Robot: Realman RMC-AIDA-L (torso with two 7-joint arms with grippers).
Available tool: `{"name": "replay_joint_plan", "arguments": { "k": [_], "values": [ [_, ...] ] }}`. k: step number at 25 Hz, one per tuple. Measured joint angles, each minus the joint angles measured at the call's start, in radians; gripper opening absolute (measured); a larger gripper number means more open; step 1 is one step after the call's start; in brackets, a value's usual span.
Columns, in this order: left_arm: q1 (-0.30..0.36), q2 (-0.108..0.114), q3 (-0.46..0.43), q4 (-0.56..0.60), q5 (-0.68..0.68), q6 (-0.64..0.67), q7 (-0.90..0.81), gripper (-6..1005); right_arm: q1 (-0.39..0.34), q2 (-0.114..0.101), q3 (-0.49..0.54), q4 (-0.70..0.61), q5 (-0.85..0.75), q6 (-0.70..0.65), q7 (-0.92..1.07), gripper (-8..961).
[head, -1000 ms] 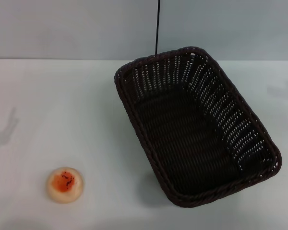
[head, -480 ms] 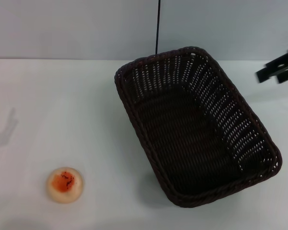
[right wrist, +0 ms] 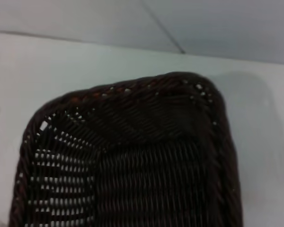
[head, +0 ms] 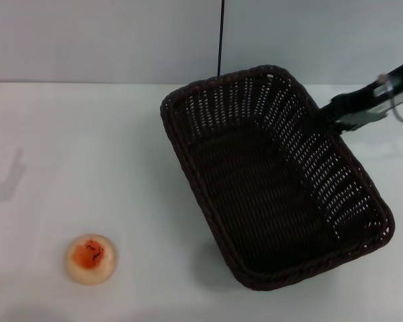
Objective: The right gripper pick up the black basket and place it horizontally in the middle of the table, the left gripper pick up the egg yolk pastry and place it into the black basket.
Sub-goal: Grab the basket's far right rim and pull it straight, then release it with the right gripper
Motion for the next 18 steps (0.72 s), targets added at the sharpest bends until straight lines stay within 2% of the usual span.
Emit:
{"name": "replay_joint_plan", "arguments": {
  "k": [3, 9, 18],
  "values": [
    [-0.001, 0.000, 0.000, 0.003, 0.000, 0.000, 0.000, 814, 0.012, 0.019, -0.047, 0.022, 0.000, 0.042, 0.006, 633],
    [0.012, 0.000, -0.003, 0.006, 0.000, 0.002, -0.001, 813, 0.023, 0.035, -0.130, 0.056, -0.006, 0.106, 0.039, 625],
    [0.019, 0.000, -0.014, 0.008, 0.000, 0.007, -0.001, 810, 0.007, 0.049, -0.142, 0.043, -0.006, 0.131, 0.049, 612]
  ]
}}
